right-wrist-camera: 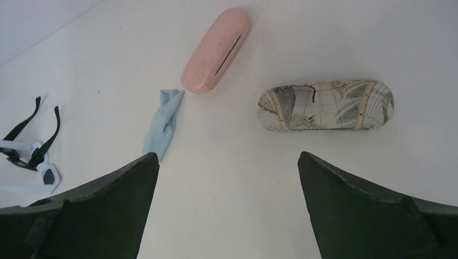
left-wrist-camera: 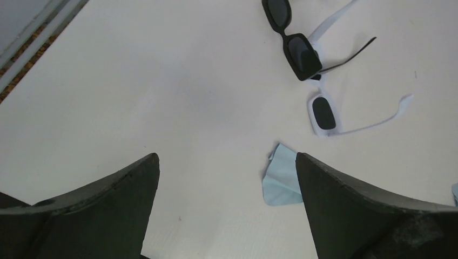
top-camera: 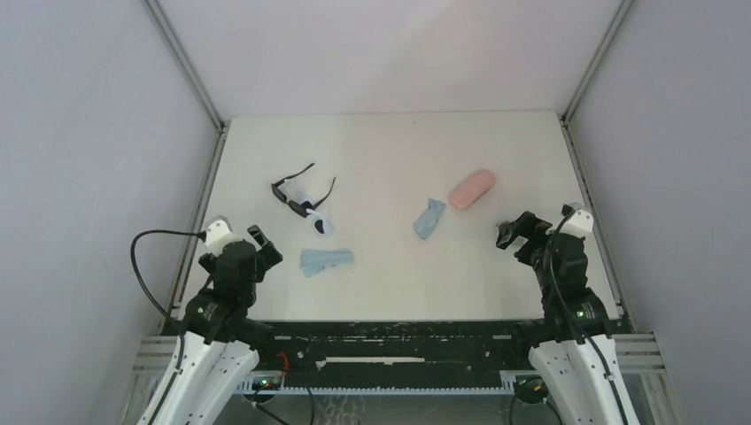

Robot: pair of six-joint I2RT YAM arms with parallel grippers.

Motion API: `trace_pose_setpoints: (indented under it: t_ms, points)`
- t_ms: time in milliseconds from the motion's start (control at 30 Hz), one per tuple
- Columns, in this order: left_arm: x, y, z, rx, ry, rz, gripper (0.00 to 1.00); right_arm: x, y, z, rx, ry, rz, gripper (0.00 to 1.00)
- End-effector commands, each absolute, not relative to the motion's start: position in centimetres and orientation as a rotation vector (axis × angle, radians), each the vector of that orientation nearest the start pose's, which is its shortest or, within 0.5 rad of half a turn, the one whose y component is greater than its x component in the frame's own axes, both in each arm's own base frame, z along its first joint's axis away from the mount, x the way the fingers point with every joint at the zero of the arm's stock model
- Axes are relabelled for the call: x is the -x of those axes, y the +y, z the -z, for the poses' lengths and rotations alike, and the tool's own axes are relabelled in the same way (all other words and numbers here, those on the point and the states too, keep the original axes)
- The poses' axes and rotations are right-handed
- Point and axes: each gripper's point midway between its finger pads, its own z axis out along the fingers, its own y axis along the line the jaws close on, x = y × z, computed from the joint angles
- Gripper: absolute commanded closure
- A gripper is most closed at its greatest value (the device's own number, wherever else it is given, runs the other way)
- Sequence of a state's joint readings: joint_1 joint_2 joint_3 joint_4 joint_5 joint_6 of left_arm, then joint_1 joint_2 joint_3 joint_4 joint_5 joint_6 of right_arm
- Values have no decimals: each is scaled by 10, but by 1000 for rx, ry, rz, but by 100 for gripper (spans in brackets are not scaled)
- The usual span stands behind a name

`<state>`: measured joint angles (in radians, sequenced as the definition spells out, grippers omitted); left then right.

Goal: Organize the sunglasses
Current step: Pick up the sunglasses case at the center of the board.

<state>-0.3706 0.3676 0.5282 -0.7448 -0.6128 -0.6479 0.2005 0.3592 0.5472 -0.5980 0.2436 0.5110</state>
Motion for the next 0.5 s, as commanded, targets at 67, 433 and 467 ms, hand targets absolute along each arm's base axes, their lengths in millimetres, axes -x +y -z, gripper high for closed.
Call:
trace_pose_setpoints:
  t_ms: [67, 433, 467]
  points:
    - [-216, 11, -188, 608, 1936, -4, 0, -239, 15, -228, -438, 1831, -259, 0]
    - [-231, 19, -210, 597, 1986, -50, 0, -257, -6, -243, -555, 1851, -217, 0]
    - [-232, 17, -210, 592, 1992, -41, 0, -257, -8, -239, -569, 1863, -203, 0]
